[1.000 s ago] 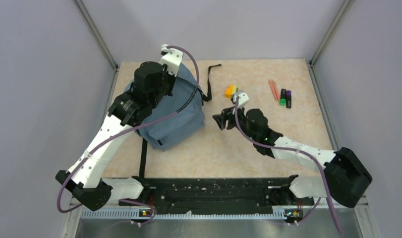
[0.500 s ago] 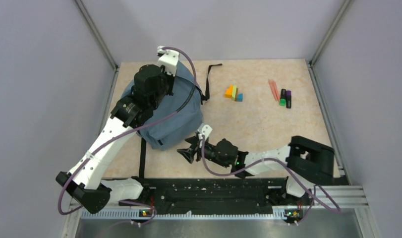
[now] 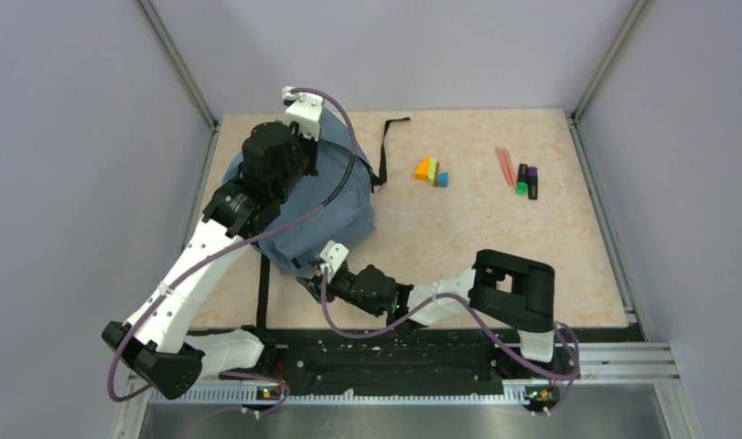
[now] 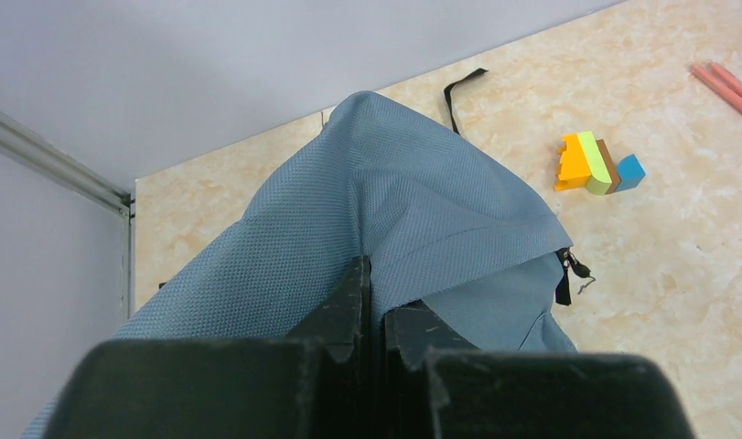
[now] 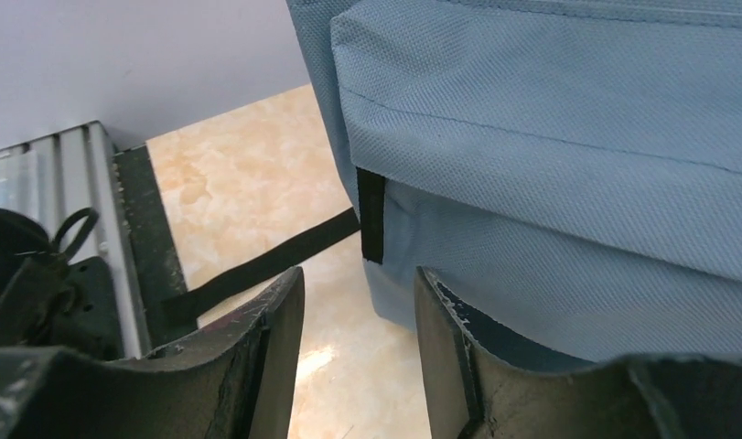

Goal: Pack the student bag
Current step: Unzip the student bag at the center of the board.

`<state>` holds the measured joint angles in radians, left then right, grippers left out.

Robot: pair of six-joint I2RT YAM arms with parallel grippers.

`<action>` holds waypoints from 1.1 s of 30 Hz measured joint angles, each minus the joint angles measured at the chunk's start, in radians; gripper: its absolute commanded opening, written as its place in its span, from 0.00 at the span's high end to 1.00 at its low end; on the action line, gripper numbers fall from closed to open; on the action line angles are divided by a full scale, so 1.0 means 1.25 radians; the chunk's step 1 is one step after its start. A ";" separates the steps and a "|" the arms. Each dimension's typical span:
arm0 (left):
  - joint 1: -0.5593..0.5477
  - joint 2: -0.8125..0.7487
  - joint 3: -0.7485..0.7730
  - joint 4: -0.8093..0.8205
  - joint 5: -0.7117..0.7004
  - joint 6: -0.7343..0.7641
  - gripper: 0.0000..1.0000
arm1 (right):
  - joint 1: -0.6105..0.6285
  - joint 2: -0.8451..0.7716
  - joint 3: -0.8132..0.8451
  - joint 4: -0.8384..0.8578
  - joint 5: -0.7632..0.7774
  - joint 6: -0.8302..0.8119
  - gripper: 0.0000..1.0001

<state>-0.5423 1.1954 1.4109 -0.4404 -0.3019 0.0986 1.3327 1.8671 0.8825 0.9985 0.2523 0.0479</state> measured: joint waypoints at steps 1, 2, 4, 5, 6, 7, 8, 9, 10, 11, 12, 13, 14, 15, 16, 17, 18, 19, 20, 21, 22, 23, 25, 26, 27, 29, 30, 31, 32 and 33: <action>0.002 -0.002 -0.003 0.004 0.002 -0.001 1.00 | 0.000 0.014 0.014 -0.001 0.004 -0.012 0.54; 0.003 -0.003 -0.007 0.008 0.003 -0.002 1.00 | 0.000 0.026 0.025 -0.002 0.007 -0.020 0.55; 0.007 -0.005 -0.012 0.015 0.007 -0.004 1.00 | 0.000 0.051 0.052 -0.011 0.015 -0.040 0.54; 0.009 -0.005 -0.013 0.016 0.009 -0.005 1.00 | 0.000 0.060 0.063 -0.013 0.016 -0.046 0.56; 0.010 -0.006 -0.014 0.019 0.012 -0.006 1.00 | 0.000 0.070 0.074 -0.014 0.019 -0.054 0.58; 0.012 -0.007 -0.016 0.021 0.014 -0.008 1.00 | 0.000 0.077 0.081 -0.014 0.021 -0.060 0.61; 0.013 -0.007 -0.018 0.023 0.015 -0.009 1.00 | 0.000 0.083 0.087 -0.013 0.026 -0.066 0.65; 0.014 -0.008 -0.020 0.024 0.017 -0.011 1.00 | 0.000 0.087 0.092 -0.013 0.031 -0.069 0.68; 0.015 -0.009 -0.021 0.025 0.020 -0.013 1.00 | 0.000 0.095 0.102 -0.015 0.049 -0.074 0.70; 0.016 -0.010 -0.021 0.026 0.020 -0.014 1.00 | 0.000 0.097 0.104 -0.016 0.052 -0.076 0.74; 0.016 -0.012 -0.022 0.026 0.022 -0.015 1.00 | 0.000 0.101 0.112 -0.015 0.070 -0.081 0.78; 0.017 -0.013 -0.023 0.026 0.024 -0.016 1.00 | 0.000 0.107 0.119 -0.013 0.086 -0.087 0.80; 0.017 -0.015 -0.025 0.027 0.026 -0.016 1.00 | 0.000 0.113 0.128 -0.009 0.105 -0.093 0.81; 0.018 -0.016 -0.026 0.027 0.027 -0.017 1.00 | 0.000 0.119 0.133 -0.005 0.121 -0.097 0.81; 0.019 -0.017 -0.026 0.027 0.029 -0.018 1.00 | 0.001 0.126 0.136 0.003 0.138 -0.102 0.81; 0.020 -0.017 -0.027 0.027 0.031 -0.018 1.00 | 0.001 0.131 0.139 0.008 0.153 -0.108 0.83; 0.020 -0.018 -0.028 0.028 0.032 -0.018 1.00 | 0.001 0.134 0.140 0.010 0.164 -0.112 0.91; 0.020 -0.018 -0.028 0.029 0.032 -0.018 1.00 | 0.001 0.138 0.142 0.009 0.173 -0.116 1.00; 0.020 -0.018 -0.029 0.029 0.033 -0.018 1.00 | 0.001 0.141 0.146 0.009 0.180 -0.123 1.00; 0.020 -0.018 -0.029 0.029 0.033 -0.018 1.00 | 0.001 0.143 0.149 0.008 0.189 -0.128 1.00; 0.020 -0.018 -0.029 0.030 0.033 -0.018 1.00 | 0.001 0.143 0.151 0.009 0.195 -0.128 1.00; 0.021 -0.018 -0.029 0.030 0.034 -0.018 1.00 | 0.001 0.143 0.154 0.008 0.201 -0.128 1.00; 0.022 -0.020 -0.033 0.033 0.034 -0.017 0.96 | 0.001 0.143 0.154 0.009 0.208 -0.128 1.00; 0.023 -0.023 -0.038 0.037 0.035 -0.017 0.86 | 0.001 0.143 0.154 0.008 0.210 -0.128 1.00; 0.023 -0.027 -0.043 0.042 0.038 -0.016 0.73 | 0.001 0.143 0.154 0.008 0.210 -0.128 1.00; 0.023 -0.042 -0.062 0.052 0.050 -0.009 0.48 | 0.001 0.141 0.153 0.003 0.211 -0.128 1.00; 0.024 -0.050 -0.070 0.056 0.060 -0.005 0.40 | 0.001 0.139 0.151 -0.001 0.210 -0.128 1.00; 0.025 -0.060 -0.077 0.059 0.071 0.000 0.35 | 0.001 0.135 0.149 -0.010 0.210 -0.128 1.00; 0.025 -0.070 -0.081 0.059 0.086 0.003 0.33 | 0.001 0.129 0.147 -0.020 0.209 -0.128 1.00; 0.025 -0.080 -0.084 0.056 0.100 0.005 0.29 | 0.001 0.124 0.147 -0.028 0.207 -0.128 1.00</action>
<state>-0.5110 1.0950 1.3056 -0.3702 -0.1768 0.1047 1.3342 2.0220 1.0668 0.9638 0.5114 -0.1120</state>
